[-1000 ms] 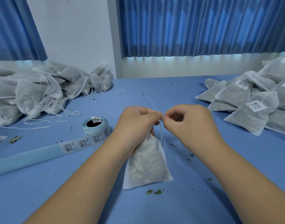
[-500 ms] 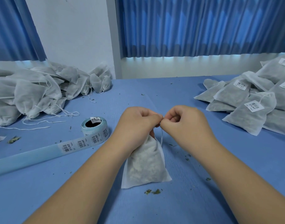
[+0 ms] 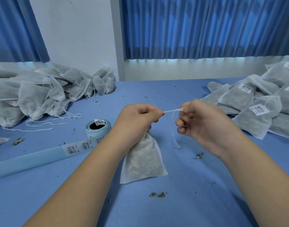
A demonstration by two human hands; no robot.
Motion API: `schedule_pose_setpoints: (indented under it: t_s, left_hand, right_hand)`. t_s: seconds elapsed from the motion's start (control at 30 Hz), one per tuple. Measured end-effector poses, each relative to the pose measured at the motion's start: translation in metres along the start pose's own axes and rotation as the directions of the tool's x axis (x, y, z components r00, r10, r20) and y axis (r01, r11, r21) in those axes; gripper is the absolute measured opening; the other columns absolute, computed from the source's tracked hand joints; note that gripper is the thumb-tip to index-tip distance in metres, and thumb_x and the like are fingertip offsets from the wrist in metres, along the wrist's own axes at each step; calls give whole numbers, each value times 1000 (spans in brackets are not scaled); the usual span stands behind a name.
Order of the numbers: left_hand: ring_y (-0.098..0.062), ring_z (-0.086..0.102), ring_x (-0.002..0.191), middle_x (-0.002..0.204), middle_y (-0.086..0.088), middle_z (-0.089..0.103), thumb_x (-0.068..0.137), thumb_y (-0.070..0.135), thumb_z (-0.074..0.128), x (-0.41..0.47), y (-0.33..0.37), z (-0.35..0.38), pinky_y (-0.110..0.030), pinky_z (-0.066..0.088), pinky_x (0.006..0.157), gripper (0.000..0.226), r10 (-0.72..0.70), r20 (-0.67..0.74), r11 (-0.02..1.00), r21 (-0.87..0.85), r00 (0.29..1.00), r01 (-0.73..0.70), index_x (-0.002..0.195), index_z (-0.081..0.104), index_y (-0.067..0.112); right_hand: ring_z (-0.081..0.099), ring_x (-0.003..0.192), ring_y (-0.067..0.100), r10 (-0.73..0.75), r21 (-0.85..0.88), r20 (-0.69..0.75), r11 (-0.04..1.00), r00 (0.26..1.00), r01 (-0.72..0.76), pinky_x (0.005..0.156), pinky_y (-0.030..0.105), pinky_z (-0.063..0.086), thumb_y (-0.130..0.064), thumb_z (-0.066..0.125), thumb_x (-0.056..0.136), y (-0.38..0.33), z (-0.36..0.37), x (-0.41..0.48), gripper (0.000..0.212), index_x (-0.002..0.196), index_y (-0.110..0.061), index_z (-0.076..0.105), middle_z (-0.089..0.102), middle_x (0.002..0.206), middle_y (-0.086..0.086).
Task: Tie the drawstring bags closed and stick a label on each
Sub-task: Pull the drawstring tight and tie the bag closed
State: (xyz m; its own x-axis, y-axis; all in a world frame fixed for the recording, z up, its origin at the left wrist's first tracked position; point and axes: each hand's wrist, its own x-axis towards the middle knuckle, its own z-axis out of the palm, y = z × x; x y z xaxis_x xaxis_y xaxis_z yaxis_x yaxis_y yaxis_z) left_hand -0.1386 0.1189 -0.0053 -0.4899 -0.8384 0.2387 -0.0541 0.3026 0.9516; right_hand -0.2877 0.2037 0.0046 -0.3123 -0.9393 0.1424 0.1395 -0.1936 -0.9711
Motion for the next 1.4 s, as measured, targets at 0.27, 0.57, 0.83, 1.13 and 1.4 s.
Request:
schedule_pose_setpoints:
  t_s: [0.27,0.57,0.83,1.13,1.4]
  left_hand:
    - [-13,37,50,56,8,45,73,42,70,-6,6,4,-27,36,54,24,60,132,996,-66,989,-51,81,76,20]
    - [-12,38,49,51,9,45,78,29,74,-6,5,4,-29,38,59,10,41,137,999,-3,990,-41,70,72,24]
    - [-10,41,48,47,13,46,73,30,70,-4,3,4,-29,40,59,9,43,89,999,-5,995,-43,66,70,25]
    - [-10,40,48,46,9,44,70,25,65,-7,2,10,-29,40,59,10,37,64,999,8,997,-37,61,68,26]
    - [-9,41,47,48,13,45,89,25,68,-5,1,9,-28,39,59,20,43,96,999,-13,994,-42,69,67,24]
  right_hand:
    - [51,56,18,-85,-172,63,981,994,95,53,26,42,-14,55,66,3,-2,1,11,56,-14,57,44,56,1]
    - [57,57,16,-78,-307,32,948,996,84,57,28,45,-9,61,83,5,-3,3,19,65,-16,62,52,57,-3]
    - [66,62,12,-130,-389,47,911,990,138,55,20,49,-15,68,85,5,-3,-1,11,75,-12,73,71,71,1]
    - [48,54,10,-196,-607,54,772,979,188,51,20,39,-9,66,78,9,4,-3,15,65,-16,66,55,55,-5]
    - [50,53,11,-223,-411,20,887,975,212,53,22,43,-10,69,78,6,0,-1,18,63,-20,65,53,54,-4]
